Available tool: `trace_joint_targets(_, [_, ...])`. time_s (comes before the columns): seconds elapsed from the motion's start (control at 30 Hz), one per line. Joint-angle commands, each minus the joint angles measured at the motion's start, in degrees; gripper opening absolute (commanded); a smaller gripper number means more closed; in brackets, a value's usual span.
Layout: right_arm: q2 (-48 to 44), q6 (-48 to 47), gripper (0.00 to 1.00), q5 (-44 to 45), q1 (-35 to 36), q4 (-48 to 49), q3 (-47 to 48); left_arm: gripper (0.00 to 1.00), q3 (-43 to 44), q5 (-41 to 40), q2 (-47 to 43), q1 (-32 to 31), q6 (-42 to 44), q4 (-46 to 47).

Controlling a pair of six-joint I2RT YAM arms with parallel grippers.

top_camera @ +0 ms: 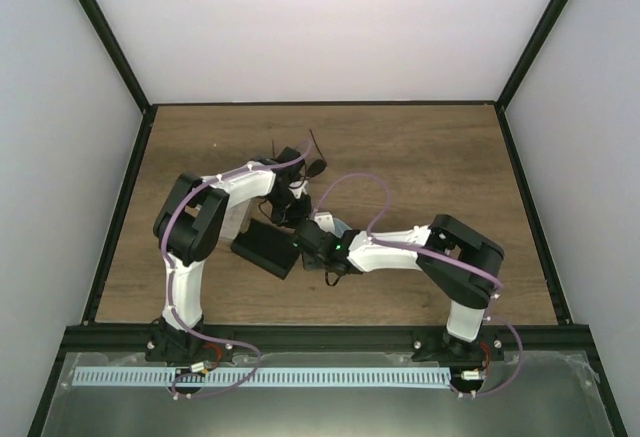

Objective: Organize the sunglasses
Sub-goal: Adjust the glasses cleaning cloth at the center of the board.

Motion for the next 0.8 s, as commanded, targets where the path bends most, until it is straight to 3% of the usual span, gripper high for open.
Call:
trace_joint_targets(0.0, [-1.09, 2.16, 0.01, -1.22, 0.62, -8.22, -3.88, 0.04, -2.10, -0.37, 4.24, -1.10, 0.19, 3.97])
trace_joint_targets(0.33, [-6.45, 3.40, 0.01, 2.14, 0.54, -11.82, -2.90, 0.04, -2.69, -0.30, 3.18, -1.10, 0.16, 3.69])
trace_joint_targets(0.67, [-15.64, 3.36, 0.01, 0.44, -0.41, -13.24, -5.81, 0.04, -4.80, -1.64, -4.97, -2.63, -1.36, 3.21])
trace_joint_targets(0.7, [-15.16, 3.12, 0.03, 0.30, -0.43, -12.98, -5.68, 0.04, -5.45, -1.68, -5.42, -3.06, -1.91, 3.51])
trace_joint_targets(0.77, [-13.94, 2.84, 0.19, 0.00, -0.45, -12.40, -5.27, 0.04, -6.85, -1.61, -5.93, -3.80, -2.84, 4.08])
